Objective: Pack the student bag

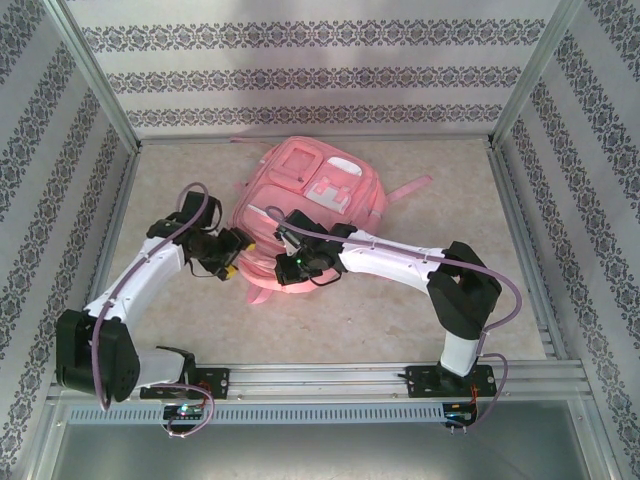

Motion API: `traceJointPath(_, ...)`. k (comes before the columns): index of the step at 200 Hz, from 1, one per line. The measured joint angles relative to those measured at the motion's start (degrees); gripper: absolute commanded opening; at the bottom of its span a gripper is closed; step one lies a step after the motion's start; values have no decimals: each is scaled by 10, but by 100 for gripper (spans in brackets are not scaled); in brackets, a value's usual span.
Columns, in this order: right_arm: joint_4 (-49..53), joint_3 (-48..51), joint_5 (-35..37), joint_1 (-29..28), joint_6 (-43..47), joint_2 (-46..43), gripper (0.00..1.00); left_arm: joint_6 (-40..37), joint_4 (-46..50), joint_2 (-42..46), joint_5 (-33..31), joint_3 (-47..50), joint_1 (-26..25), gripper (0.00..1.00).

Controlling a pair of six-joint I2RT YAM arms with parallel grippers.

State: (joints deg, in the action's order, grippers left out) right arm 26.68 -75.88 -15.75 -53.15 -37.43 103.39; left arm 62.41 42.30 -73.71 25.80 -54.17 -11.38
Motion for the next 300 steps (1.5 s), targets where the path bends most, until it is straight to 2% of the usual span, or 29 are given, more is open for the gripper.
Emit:
traceJointPath(29, -9, 8, -2, 0, -4, 0, 0, 29, -3, -8, 8, -1, -25, 63)
traceJointPath(96, -23, 17, -2, 0, -13, 0, 0, 60, -30, -72, 10, -2, -56, 48)
traceJointPath(154, -32, 49, 10, 0, -14, -10, 0, 67, -42, -105, 8, -23, -54, 7)
traceJointPath(176, -35, 61, 23, 0, -12, -24, 0, 69, -42, -106, 12, -25, -52, 0)
traceJointPath(231, -60, 112, 50, 6, -9, -71, 0, 69, -37, -98, 38, -29, -41, 0)
traceJointPath(300, -32, 134, 65, 55, 18, -96, 0, 68, -29, -64, 35, -29, -28, 0)
